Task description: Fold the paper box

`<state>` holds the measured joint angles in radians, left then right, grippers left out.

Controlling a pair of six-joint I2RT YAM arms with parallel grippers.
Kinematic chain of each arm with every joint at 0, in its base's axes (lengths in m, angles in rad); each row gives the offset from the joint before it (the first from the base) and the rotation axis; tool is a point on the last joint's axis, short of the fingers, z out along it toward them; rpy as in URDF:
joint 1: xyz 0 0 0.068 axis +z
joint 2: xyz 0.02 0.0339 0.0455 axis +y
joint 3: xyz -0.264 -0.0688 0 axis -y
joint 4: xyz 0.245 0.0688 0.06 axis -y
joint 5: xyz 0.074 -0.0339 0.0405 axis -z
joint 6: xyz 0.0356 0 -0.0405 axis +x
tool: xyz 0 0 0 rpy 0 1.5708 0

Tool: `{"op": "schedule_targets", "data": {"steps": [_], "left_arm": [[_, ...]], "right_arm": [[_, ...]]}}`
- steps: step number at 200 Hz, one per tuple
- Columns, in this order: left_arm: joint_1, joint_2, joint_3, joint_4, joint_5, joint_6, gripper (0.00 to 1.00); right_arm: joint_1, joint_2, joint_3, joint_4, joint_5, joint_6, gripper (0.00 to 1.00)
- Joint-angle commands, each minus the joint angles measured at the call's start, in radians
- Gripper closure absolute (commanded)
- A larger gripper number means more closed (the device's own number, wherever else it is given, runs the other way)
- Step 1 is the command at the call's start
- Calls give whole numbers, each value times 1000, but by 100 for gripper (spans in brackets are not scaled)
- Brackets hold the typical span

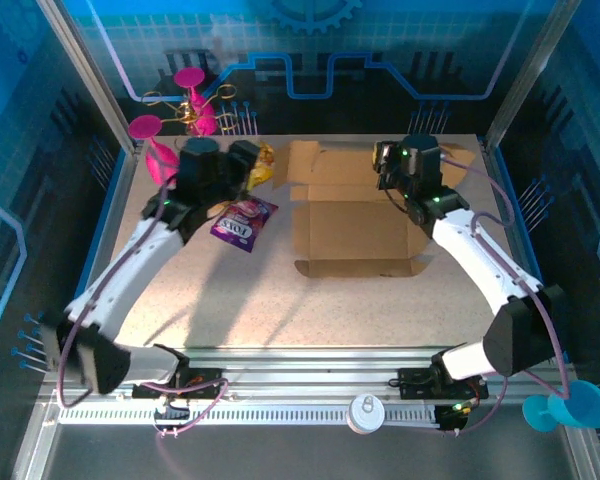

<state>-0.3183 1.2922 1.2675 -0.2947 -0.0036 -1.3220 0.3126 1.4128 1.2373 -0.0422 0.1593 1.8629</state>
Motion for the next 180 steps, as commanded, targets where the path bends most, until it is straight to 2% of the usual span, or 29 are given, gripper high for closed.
{"op": "schedule_targets", "data": {"steps": [1,18,32,51,69,80,95,128,180], "left_arm": [[64,-82,-100,-119,61,104,49],[98,-107,-197,-116,116,108,62],[102,-117,-306,-17,166,64,72],[98,-96,-445,220,233,-27,77],[89,-61,-483,343,254,-32,78],[82,-35,-470,365,263,-1,78],[64,3,-459,416,282,28,70],[14,62,-496,603,276,50,62],[-34,209,-455,817,288,84,56]], "right_arm": [[-24,-23,16,-61,-34,47,100],[-45,-31,49,-88,-48,46,100],[-58,-34,74,-107,-65,53,100],[-70,-40,114,-153,-85,58,100],[-79,-54,141,-197,-92,57,100],[-83,-65,150,-218,-94,57,100],[-91,-79,163,-254,-106,59,100],[-102,-110,184,-288,-111,63,100],[-113,-140,215,-337,-126,69,100]]}}
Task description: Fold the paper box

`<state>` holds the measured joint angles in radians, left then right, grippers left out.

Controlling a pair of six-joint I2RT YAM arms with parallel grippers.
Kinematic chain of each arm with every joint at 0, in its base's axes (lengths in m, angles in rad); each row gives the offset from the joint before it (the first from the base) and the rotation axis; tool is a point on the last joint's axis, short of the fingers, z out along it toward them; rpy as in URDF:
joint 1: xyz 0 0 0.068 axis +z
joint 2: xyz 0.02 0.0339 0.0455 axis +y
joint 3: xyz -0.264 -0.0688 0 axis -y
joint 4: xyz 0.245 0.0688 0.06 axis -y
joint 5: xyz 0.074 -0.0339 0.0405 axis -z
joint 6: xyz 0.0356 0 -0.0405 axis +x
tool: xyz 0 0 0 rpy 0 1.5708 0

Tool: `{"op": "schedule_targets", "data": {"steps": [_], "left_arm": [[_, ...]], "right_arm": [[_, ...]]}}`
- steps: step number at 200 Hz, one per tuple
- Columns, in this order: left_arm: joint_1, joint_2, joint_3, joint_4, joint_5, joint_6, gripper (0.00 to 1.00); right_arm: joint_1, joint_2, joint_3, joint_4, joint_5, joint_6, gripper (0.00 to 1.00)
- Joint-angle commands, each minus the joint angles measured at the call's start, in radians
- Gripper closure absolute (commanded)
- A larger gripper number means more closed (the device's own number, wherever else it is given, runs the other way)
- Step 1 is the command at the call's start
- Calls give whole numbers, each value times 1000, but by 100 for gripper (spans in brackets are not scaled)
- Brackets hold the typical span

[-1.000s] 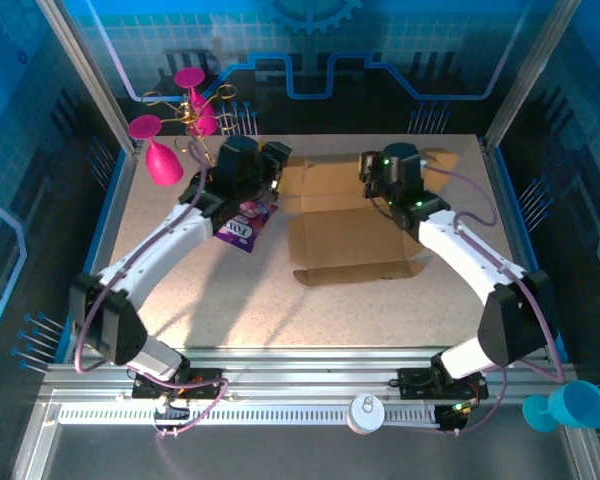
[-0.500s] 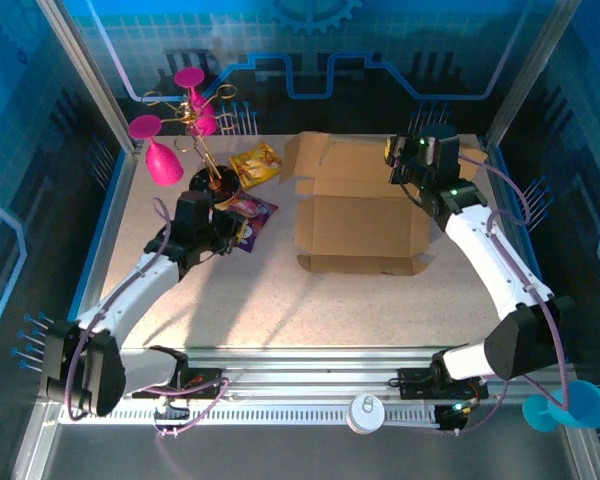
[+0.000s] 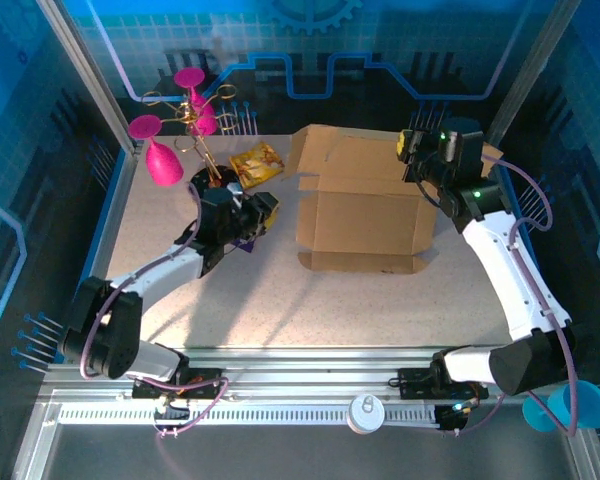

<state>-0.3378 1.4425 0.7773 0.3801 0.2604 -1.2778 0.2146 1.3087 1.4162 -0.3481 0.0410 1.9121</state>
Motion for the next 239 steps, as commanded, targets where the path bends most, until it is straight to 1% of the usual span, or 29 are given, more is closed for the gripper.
{"op": "schedule_targets", "data": {"steps": [1,43,60,102,138,194,239], "left_arm": [[-15,62,37,143,24,41,56],[-21,147,73,259,-8,24,49],[-26,182,105,293,2,20,48],[-59,271,147,386,26,-3,47],[-84,265,152,399,11,9,47],[-134,197,175,209,-29,124,47],[-201,141,195,48,-158,276,42]], "right_arm": [[-15,-37,36,-31,-7,20,100],[-21,-51,40,-37,-18,27,100],[-23,-56,38,-37,-19,29,100],[-26,-54,24,-19,-24,42,100],[-27,-49,13,-2,-22,47,100],[-26,-41,-1,18,-24,55,100],[-20,-38,-11,24,-27,64,100]]}}
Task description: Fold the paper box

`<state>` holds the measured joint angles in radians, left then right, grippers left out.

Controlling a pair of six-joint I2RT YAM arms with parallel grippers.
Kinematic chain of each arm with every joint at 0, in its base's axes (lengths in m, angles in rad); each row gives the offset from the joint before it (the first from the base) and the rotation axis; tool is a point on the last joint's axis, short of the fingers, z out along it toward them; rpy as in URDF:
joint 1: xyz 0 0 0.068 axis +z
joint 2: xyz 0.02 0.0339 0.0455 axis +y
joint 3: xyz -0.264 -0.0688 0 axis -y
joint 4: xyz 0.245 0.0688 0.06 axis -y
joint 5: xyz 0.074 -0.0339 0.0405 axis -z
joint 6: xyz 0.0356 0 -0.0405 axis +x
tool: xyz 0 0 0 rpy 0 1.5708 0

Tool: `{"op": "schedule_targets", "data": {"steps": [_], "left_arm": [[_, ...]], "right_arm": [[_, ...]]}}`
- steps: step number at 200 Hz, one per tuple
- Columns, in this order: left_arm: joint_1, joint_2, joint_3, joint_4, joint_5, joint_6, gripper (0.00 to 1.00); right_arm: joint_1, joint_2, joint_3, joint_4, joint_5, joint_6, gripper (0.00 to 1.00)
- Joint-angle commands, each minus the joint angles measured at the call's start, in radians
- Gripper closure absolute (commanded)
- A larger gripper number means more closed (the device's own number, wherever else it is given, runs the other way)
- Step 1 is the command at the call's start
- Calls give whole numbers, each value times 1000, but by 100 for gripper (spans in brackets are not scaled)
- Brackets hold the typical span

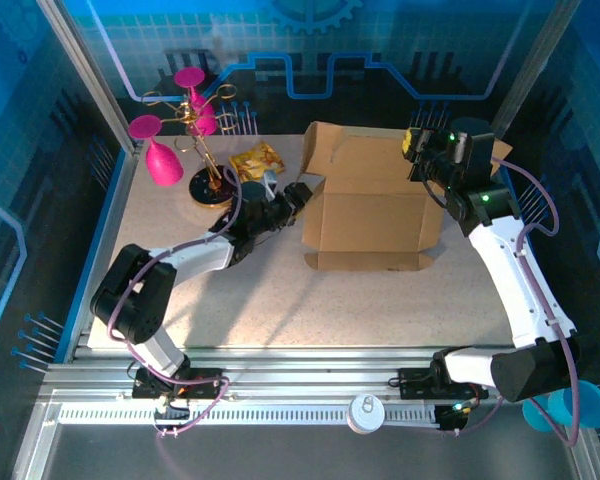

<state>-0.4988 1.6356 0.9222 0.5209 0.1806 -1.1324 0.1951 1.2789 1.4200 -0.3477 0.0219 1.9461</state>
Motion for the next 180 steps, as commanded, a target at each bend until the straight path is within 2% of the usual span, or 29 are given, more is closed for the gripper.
{"op": "schedule_targets", "data": {"steps": [1,102,146,180], "left_arm": [[-40,-53,51,-95,-81,135,42],[-118,-44,112,-252,-292,278,35],[-128,-35,161,-358,-315,304,34],[-125,-56,127,-368,-316,303,33]], "right_arm": [[0,-8,-16,24,-8,30,100],[23,-10,-35,27,0,34,100],[33,-18,-56,27,8,30,100],[37,-17,-79,45,21,18,100]]}}
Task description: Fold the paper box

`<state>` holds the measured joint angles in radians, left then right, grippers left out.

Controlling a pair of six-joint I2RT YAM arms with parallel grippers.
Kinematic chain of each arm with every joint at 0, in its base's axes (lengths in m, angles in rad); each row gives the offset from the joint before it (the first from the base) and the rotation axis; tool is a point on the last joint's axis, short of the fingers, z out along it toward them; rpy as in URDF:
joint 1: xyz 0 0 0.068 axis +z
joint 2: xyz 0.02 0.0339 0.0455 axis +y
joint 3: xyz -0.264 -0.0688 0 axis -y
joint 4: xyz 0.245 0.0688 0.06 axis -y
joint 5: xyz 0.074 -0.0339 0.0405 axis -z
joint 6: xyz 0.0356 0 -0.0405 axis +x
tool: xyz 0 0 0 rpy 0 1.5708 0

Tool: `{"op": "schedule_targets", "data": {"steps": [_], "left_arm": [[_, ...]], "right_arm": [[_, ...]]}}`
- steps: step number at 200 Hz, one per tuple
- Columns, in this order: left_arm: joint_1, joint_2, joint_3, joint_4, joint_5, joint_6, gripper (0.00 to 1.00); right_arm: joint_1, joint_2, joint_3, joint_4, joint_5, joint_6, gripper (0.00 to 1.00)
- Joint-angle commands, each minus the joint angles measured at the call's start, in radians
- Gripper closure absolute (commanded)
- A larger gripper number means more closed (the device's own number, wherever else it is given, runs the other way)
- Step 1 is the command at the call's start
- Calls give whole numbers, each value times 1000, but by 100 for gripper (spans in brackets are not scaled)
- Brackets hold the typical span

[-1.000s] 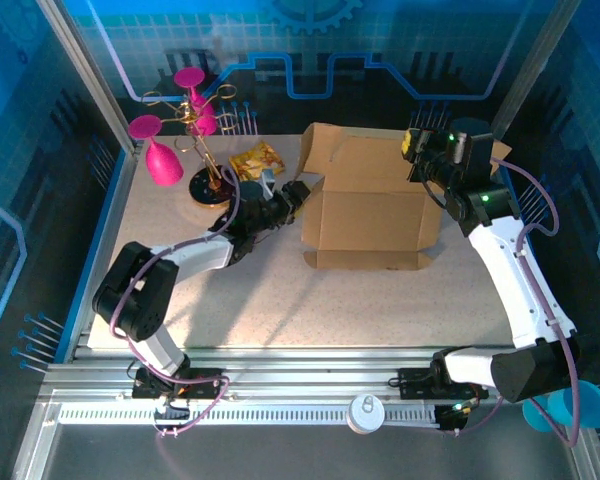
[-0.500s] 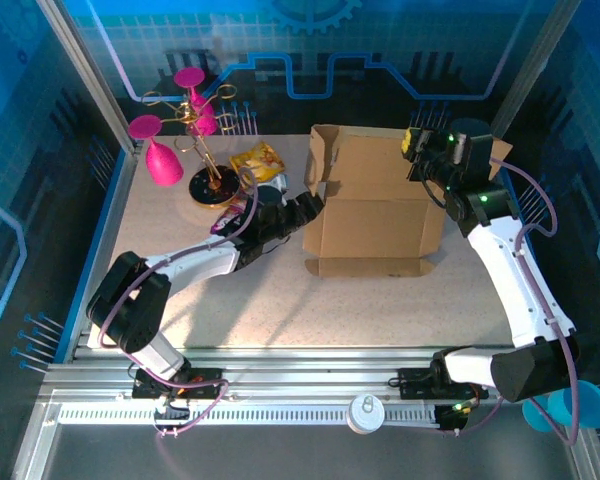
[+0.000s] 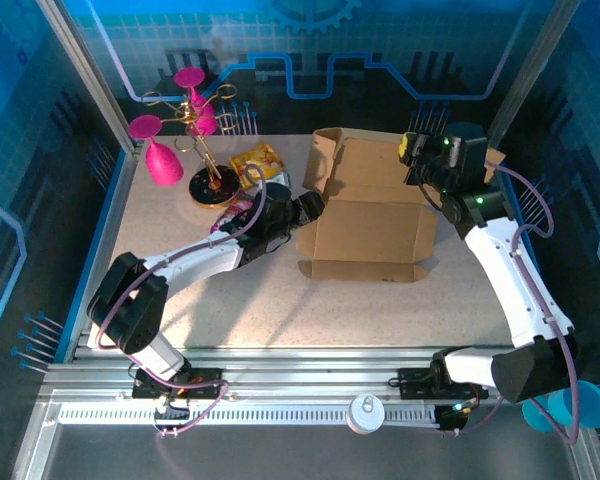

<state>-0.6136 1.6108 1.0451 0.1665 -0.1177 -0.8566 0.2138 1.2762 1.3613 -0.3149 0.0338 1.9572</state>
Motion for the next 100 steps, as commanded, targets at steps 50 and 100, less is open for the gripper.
{"op": "schedule_targets", "data": {"steps": [50,100], "left_arm": [[51,-115,-123,-3,75,-48,32],[94,-208,-219,-80,154,-88,32]], "right_arm": [[22,35,-158,237,20,-121,100],[29,127,-259,494,20,-214,100]]}}
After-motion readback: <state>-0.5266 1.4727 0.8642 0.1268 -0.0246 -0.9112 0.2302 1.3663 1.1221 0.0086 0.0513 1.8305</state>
